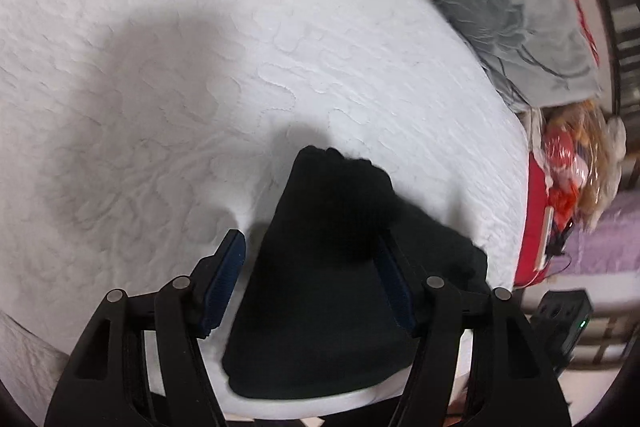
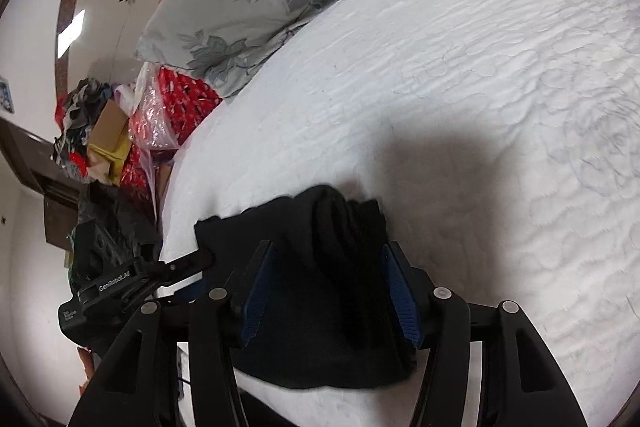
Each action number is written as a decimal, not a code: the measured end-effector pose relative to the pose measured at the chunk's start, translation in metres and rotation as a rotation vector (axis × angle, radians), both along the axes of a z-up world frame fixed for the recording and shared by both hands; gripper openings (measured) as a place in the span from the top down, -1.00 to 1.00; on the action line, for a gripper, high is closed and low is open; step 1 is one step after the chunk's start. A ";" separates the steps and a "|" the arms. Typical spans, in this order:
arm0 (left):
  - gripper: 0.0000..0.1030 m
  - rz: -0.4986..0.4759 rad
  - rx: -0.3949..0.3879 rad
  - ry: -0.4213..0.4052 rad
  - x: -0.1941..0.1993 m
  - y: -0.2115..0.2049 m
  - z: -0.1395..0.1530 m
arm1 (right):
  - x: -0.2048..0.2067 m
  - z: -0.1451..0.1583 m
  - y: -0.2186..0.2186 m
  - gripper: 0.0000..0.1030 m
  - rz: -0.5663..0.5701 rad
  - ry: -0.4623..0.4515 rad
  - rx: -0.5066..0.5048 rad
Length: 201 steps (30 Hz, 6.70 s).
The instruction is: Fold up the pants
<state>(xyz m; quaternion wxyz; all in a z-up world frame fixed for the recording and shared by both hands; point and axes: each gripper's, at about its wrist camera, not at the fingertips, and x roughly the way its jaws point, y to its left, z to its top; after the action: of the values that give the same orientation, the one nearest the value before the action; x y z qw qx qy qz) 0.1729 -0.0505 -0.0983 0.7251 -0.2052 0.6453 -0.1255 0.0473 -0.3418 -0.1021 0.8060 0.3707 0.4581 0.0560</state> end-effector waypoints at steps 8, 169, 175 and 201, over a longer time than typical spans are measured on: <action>0.07 0.011 0.035 -0.027 0.009 -0.009 0.003 | 0.010 0.014 -0.004 0.57 0.007 -0.087 -0.002; -0.60 0.076 0.593 -0.468 -0.105 0.070 0.053 | -0.067 0.105 0.162 -0.98 0.084 -0.205 -0.717; -0.60 0.043 0.641 -0.512 -0.115 0.056 0.054 | -0.073 0.097 0.156 -0.98 0.074 -0.189 -0.676; -0.60 -0.037 0.532 -0.564 -0.123 0.041 0.068 | -0.085 0.090 0.142 -0.98 0.023 -0.204 -0.702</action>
<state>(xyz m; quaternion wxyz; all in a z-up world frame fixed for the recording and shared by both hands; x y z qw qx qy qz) 0.0503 -0.0095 -0.0305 0.8997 0.0443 0.4340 -0.0184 -0.0372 -0.1999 -0.0125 0.9249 0.0590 0.3709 -0.0590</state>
